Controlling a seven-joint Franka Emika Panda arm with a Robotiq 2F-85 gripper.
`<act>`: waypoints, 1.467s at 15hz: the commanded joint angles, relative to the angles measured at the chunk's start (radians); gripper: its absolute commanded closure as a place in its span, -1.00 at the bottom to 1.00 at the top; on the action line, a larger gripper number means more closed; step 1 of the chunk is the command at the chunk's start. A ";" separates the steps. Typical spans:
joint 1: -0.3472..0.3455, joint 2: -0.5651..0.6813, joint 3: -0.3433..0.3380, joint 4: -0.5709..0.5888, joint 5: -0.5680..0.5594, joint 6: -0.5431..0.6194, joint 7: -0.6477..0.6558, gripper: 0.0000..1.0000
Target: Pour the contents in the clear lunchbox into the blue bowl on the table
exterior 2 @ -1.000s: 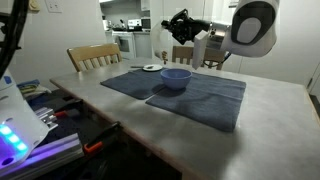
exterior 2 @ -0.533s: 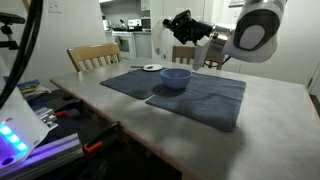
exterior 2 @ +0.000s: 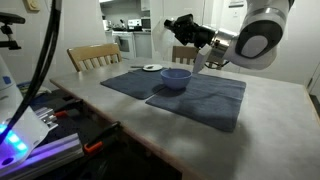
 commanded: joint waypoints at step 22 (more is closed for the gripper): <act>0.129 -0.188 -0.042 -0.032 0.029 0.227 0.469 0.95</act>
